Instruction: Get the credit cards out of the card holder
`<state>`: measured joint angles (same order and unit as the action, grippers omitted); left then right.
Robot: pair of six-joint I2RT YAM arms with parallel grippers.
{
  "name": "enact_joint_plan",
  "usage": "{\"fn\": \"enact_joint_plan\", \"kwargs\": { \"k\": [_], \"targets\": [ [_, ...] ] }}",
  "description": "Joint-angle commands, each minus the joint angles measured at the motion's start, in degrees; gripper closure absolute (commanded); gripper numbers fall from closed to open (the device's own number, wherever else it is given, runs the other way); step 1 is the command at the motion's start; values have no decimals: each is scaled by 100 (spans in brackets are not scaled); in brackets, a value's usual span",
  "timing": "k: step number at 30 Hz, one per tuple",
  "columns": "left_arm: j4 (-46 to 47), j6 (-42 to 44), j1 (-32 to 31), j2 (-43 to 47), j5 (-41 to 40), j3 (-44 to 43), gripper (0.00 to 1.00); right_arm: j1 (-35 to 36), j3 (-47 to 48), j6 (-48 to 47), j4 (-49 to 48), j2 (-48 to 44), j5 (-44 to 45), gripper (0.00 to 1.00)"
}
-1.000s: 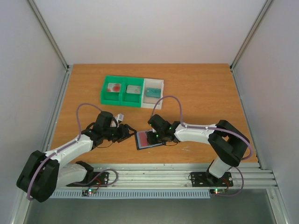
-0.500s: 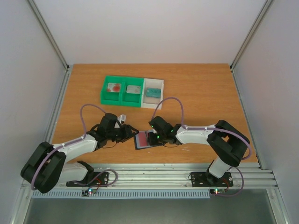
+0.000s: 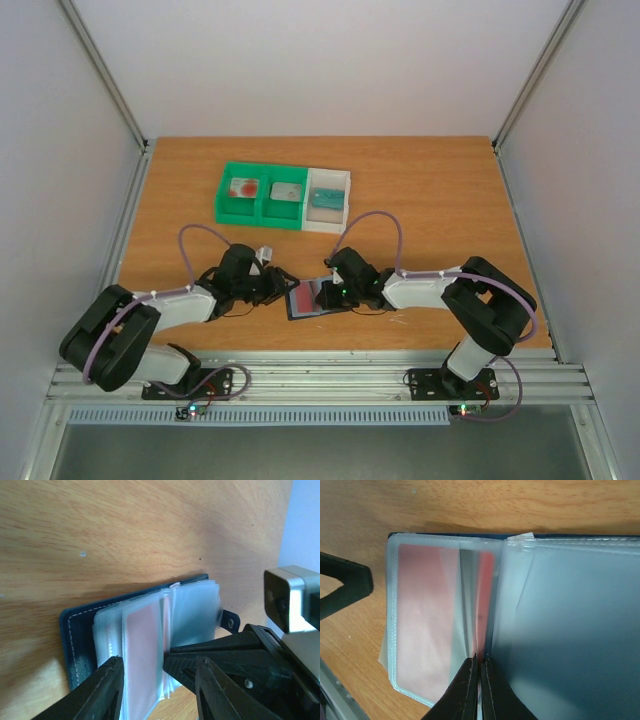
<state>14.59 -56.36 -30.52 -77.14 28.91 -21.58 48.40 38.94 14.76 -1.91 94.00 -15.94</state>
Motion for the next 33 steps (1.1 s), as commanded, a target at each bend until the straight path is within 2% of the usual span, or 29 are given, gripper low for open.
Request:
{"fn": "enact_joint_plan", "kwargs": {
  "k": [1, 11, 19, 28, 33],
  "targets": [
    [817, -22, -33, -331, -46, 94, 59, -41, -177, 105, 209, 67, 1, 96],
    [1256, -112, -33, -874, 83, 76, 60, -77, -202, 106, 25, 75, -36, 96],
    [1303, -127, -30, -866, 123, 86, 64, -96, -211, 114, 7, 84, -50, 96],
    [1206, -156, -69, -753, 153, 46, 81, -94, -219, 123, -38, 60, -125, 96],
    [932, -92, -185, -726, 71, -85, 82, -94, -229, 136, -96, 31, -216, 96]
  ]
}}
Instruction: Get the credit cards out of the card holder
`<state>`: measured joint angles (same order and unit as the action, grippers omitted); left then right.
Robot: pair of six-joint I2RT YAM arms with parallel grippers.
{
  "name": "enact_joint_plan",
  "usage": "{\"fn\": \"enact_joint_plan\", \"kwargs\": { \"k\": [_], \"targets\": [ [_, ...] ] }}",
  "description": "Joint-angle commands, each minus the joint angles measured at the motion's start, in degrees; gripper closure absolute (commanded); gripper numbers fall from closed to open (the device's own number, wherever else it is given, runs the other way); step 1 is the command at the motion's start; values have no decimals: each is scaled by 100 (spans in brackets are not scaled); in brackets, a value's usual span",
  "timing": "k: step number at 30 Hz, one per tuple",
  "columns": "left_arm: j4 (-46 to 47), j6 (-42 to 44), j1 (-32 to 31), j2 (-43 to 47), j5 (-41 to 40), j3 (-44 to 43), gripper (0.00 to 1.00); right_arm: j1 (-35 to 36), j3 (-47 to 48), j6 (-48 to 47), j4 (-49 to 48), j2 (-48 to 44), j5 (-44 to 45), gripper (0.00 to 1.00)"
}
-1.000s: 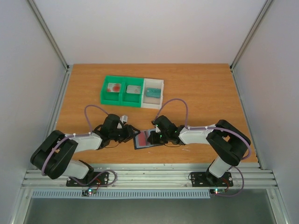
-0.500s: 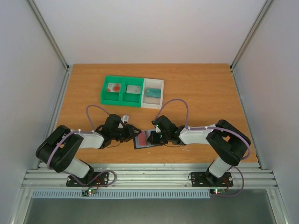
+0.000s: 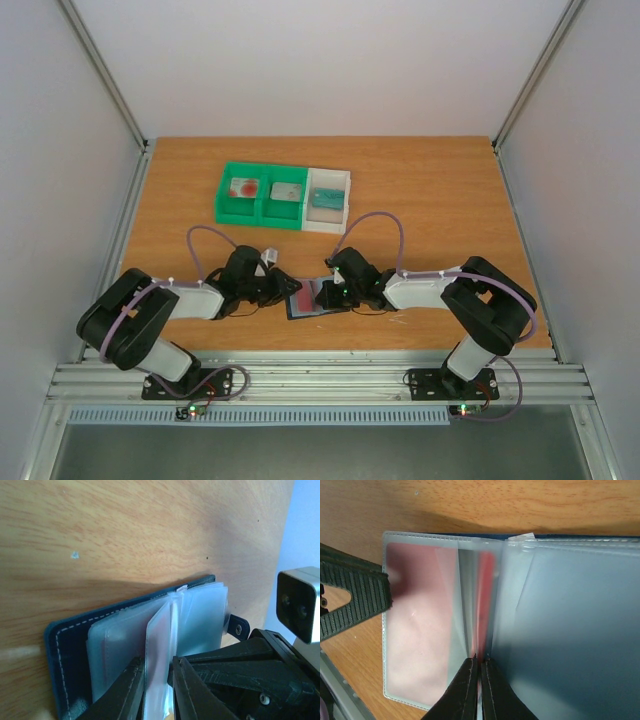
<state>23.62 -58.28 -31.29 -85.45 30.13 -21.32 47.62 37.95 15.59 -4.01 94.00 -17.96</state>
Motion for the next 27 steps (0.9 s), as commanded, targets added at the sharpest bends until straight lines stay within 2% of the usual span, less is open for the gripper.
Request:
{"fn": "enact_joint_plan", "kwargs": {
  "k": [1, 9, 15, 18, 21, 27],
  "targets": [
    [15, 105, -134, 105, -58, -124, 83, -15, -130, 49, 104, 28, -40, 95],
    [-437, 205, -173, 351, -104, -247, 91, -2, -151, 91, -117, 52, -366, 93],
    [-427, 191, -189, 487, -29, -274, 84, 2, -174, 134, -117, 47, -348, 91],
    [-252, 118, -238, 410, 54, -268, 79, 2, -192, 88, -6, -131, -203, 86],
    [-183, 98, -341, 319, 42, -322, 78, -7, -207, 58, 87, -256, -86, 82],
    [-86, 59, -546, 100, 77, -490, 77, -7, -235, -6, 262, -506, 112, 82]
  ]
}}
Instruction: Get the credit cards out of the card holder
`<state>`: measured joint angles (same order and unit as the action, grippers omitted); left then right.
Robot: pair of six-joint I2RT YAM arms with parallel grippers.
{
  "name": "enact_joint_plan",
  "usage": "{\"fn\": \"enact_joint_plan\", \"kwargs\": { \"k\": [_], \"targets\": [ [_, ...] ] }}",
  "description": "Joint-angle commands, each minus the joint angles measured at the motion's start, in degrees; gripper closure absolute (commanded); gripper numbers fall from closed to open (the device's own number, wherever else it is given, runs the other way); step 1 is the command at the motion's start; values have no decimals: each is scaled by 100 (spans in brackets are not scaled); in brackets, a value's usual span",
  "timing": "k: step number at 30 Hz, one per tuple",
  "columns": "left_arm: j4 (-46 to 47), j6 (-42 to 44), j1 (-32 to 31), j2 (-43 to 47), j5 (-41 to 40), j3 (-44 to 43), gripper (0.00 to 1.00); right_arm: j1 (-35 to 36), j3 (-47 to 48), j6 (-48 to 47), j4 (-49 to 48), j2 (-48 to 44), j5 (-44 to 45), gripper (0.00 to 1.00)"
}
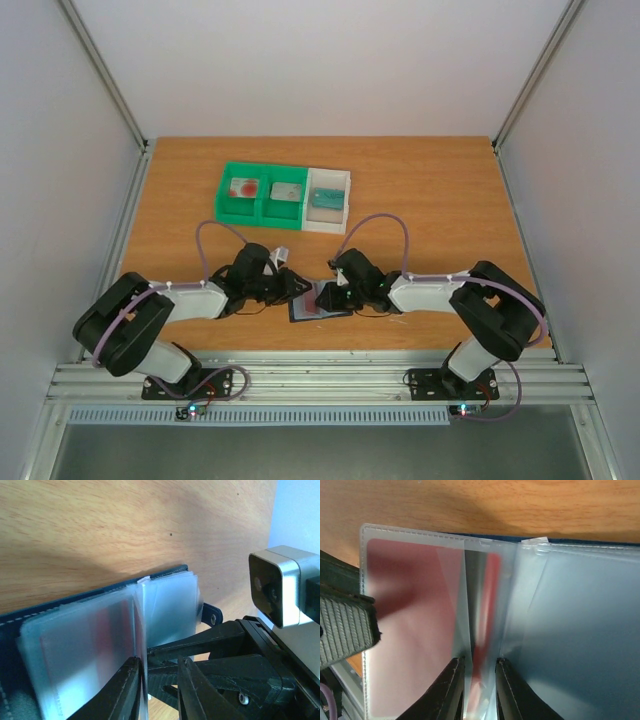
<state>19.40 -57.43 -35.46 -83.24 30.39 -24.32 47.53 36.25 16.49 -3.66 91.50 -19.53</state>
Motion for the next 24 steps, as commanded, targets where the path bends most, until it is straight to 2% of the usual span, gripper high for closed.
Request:
{"fn": "enact_joint_plan", "kwargs": {
  "k": [1, 7, 10, 18, 24],
  "targets": [
    [331, -39, -152, -110, 11, -205, 77, 2, -77, -108, 247, -316, 321, 82],
    [288, -56, -211, -156, -42, -313, 76, -7, -206, -173, 318, -716, 564, 78],
    [300, -82, -293, -216, -63, -380, 76, -18, -255, -268, 654, -1018, 807, 75],
    [423, -109, -612, -494, -116, -645, 75, -33, -387, -400, 1288, -2065, 1556, 74],
    [424, -107, -642, -384, -257, -612, 70, -30, -463, -397, 1427, -2459, 1700, 74]
  ]
}}
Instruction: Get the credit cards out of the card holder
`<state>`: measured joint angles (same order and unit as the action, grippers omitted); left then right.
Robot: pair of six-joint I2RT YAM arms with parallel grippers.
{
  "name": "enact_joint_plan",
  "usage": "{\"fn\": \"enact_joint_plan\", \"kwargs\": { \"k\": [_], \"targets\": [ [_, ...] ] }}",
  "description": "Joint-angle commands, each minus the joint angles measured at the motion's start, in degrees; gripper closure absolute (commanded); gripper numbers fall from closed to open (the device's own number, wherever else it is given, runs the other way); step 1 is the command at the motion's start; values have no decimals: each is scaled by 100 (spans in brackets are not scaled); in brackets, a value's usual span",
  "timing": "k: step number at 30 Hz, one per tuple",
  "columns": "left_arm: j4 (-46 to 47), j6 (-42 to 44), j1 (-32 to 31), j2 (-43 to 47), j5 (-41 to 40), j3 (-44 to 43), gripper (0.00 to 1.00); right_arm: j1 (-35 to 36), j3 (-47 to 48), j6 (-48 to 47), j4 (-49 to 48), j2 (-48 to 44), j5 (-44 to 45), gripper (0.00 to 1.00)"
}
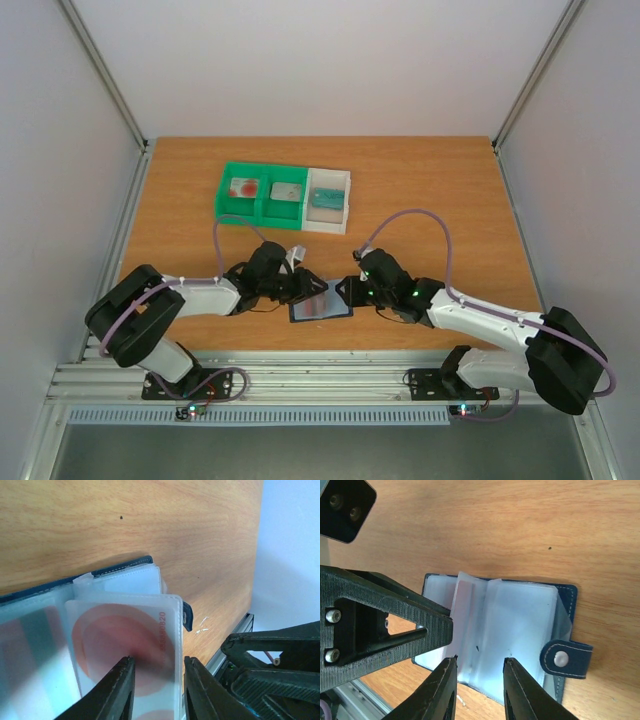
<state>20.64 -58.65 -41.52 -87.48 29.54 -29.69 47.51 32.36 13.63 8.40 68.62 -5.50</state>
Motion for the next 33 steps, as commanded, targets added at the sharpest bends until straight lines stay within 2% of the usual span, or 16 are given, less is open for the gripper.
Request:
{"fn": "enact_joint_plan", "kwargs": {
  "k": [1, 5, 13, 21, 33],
  "targets": [
    [221, 39, -40, 81, -265, -58, 68, -30, -61, -121, 223, -186, 269, 73],
    [-258, 251, -40, 194, -561, -87, 63, -29, -19, -125, 261, -195, 216, 73],
    [-171, 280, -35, 135, -565, -42, 62, -31, 56, -168, 243, -22, 83, 73],
    [-142, 317, -39, -34, -717, 53, 70, -72, 166, -290, 103, 700, 67, 75],
    [-18, 337, -40, -303, -600, 51, 74, -75, 240, -286, -26, 1226, -136, 82]
  ]
}}
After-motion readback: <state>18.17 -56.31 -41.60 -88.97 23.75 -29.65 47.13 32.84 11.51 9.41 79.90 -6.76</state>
